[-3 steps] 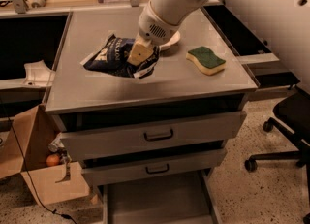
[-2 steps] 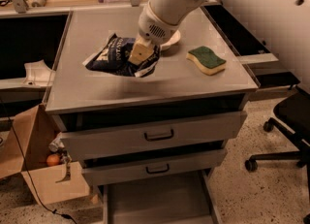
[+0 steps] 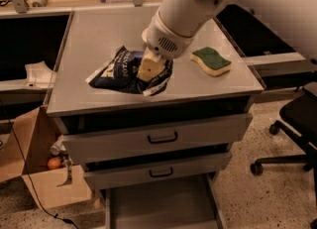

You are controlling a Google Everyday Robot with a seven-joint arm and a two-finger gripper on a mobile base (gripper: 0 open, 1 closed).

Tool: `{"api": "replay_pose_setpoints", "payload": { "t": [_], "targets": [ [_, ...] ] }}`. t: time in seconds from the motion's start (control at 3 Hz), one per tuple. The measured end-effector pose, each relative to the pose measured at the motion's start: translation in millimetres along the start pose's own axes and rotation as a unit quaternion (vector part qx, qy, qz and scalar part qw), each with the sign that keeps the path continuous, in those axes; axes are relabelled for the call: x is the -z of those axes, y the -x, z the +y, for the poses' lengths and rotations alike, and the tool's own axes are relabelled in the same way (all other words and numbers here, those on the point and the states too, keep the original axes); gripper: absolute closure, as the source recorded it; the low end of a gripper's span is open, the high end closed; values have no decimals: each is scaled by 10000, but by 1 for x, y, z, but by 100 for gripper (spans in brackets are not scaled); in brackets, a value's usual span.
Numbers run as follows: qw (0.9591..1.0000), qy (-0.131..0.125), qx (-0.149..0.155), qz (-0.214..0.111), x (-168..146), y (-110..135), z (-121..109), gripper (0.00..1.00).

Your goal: Place blue chip bag into bottom drawer

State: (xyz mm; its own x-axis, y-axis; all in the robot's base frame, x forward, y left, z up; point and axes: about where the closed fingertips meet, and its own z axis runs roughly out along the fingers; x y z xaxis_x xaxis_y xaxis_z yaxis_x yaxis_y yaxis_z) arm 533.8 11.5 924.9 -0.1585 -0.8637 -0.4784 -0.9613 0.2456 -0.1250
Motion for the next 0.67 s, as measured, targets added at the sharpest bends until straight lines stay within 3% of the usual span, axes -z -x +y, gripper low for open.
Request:
{"api": "replay_pose_setpoints", "payload": {
  "t": [0.67],
  "targets": [
    [9981, -154, -512, 300, 27, -35, 48, 100]
  ]
}}
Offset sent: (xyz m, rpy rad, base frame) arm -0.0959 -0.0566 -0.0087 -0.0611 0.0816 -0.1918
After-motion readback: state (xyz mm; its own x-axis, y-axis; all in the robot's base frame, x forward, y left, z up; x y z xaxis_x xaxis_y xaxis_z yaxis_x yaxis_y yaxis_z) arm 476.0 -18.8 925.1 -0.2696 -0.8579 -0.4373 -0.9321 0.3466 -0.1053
